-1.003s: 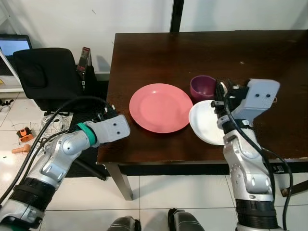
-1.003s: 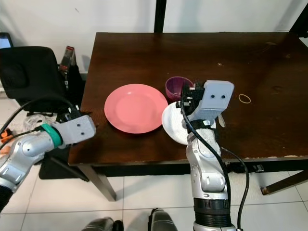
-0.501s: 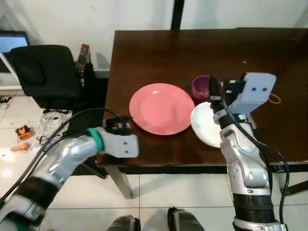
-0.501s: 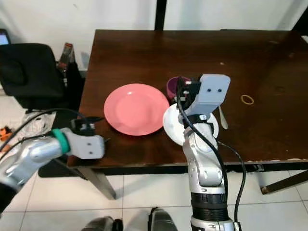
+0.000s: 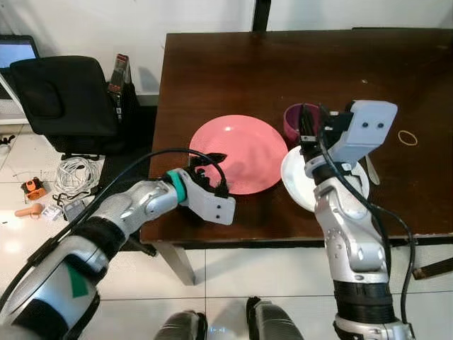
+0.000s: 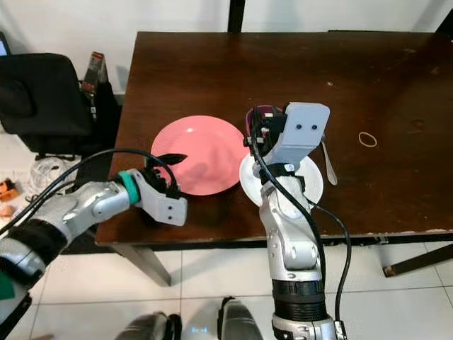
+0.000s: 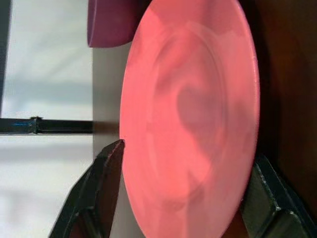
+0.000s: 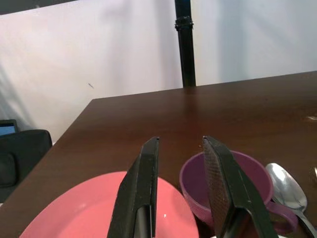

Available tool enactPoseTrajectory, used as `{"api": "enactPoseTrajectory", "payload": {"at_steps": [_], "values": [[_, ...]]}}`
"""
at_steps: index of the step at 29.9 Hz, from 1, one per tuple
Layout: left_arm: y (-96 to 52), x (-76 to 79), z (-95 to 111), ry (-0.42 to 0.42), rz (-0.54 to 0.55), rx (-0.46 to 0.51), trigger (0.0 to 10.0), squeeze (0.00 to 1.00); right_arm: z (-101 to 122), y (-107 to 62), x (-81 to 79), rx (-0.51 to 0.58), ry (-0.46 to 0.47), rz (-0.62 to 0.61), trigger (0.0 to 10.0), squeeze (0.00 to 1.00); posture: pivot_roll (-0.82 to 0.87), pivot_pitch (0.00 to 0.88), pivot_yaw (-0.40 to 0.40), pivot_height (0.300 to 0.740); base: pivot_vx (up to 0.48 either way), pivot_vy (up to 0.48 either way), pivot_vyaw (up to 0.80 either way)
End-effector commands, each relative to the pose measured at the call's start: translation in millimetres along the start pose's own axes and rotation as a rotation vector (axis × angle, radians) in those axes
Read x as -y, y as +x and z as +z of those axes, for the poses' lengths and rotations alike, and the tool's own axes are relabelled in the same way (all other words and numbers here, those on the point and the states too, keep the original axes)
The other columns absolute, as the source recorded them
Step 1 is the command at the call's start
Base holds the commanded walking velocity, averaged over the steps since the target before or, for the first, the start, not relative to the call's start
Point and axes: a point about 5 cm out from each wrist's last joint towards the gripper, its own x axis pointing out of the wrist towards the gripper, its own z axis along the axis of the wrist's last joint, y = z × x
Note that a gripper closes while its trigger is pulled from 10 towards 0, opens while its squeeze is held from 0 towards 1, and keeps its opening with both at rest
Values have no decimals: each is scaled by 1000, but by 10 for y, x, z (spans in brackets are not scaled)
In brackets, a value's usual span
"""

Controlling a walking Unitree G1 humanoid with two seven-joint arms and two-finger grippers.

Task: Setting the table

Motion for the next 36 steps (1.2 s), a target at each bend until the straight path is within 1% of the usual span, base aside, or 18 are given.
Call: {"api": "enactPoseTrajectory", "payload": {"at_steps": [1, 2, 3, 10, 15, 21, 22, 23, 24, 26, 27, 28, 29, 30, 32, 33, 34, 36], "values": [[-22, 216, -20, 10, -82, -18, 3804, 0, 9, -18, 15, -2, -3, -12, 10000, 0, -22, 120, 68, 740, 0, 0, 0], [-22, 216, -20, 10, -82, -18, 3804, 0, 9, -18, 15, -2, -3, -12, 10000, 0, -22, 120, 68, 740, 0, 0, 0], [-4, 243, -19, 18, -85, -18, 0, 0, 7, -24, 25, -3, -5, -16, 10000, 0, -29, 116, 70, 740, 0, 0, 0], [-38, 275, -28, 25, -68, -5, 0, 0, 28, -28, 82, 3, -12, -34, 10000, 0, -28, 111, 67, 740, 0, 0, 0], [-84, 361, -28, 44, -50, 8, 0, 0, 33, 14, 96, 8, -12, -35, 10000, 0, -15, 95, 55, 740, 0, 0, 0], [-115, 322, -61, 78, 10, 16, 0, 0, 52, 42, 94, 17, -10, -34, 10000, 0, -2, 83, 47, 740, 0, 0, 0], [-158, 268, -96, 102, 36, 25, 1216, 0, 69, 56, 105, 24, -11, -36, 10000, 0, 1, 79, 46, 740, 0, 0, 0], [-158, 268, -96, 102, 36, 25, 1216, 0, 69, 56, 105, 24, -11, -36, 10000, 0, 1, 79, 46, 740, 0, 0, 0], [-199, 220, -123, 127, 50, 37, 10000, 0, 85, 66, 118, 30, -13, -38, 10000, 0, 1, 79, 46, 740, 0, 0, 0], [-300, 42, -188, 171, 111, 51, 10000, 0, 132, 97, 163, 46, -17, -46, 10000, 0, 19, 73, 43, 740, 0, 0, 0], [-300, 42, -188, 171, 111, 51, 10000, 0, 132, 97, 163, 46, -17, -46, 10000, 0, 19, 73, 43, 740, 0, 0, 0], [-346, -45, -213, 191, 140, 57, 10000, 0, 159, 116, 182, 55, -14, -49, 10000, 0, 22, 72, 42, 740, 0, 0, 0], [-384, -118, -228, 209, 164, 64, 10000, 0, 186, 134, 194, 62, -5, -49, 10000, 0, 22, 72, 42, 740, 0, 0, 0], [-423, -203, -244, 227, 189, 69, 10000, 0, 228, 165, 195, 70, 27, -38, 10000, 0, 31, 68, 38, 740, 0, 0, 0], [-423, -203, -244, 227, 189, 69, 10000, 0, 228, 165, 195, 70, 27, -38, 10000, 0, 31, 68, 38, 740, 0, 0, 0], [-450, -274, -256, 244, 212, 72, 10000, 0, 268, 196, 186, 74, 83, -21, 10000, 0, 33, 67, 37, 740, 0, 0, 0], [-478, -376, -270, 261, 246, 73, 10000, 0, 319, 235, 148, 69, 193, 26, 10000, 0, 34, 62, 35, 740, 0, 0, 0], [-478, -376, -270, 261, 246, 73, 10000, 0, 319, 235, 148, 69, 193, 26, 10000, 0, 34, 62, 35, 740, 0, 0, 0]]}}
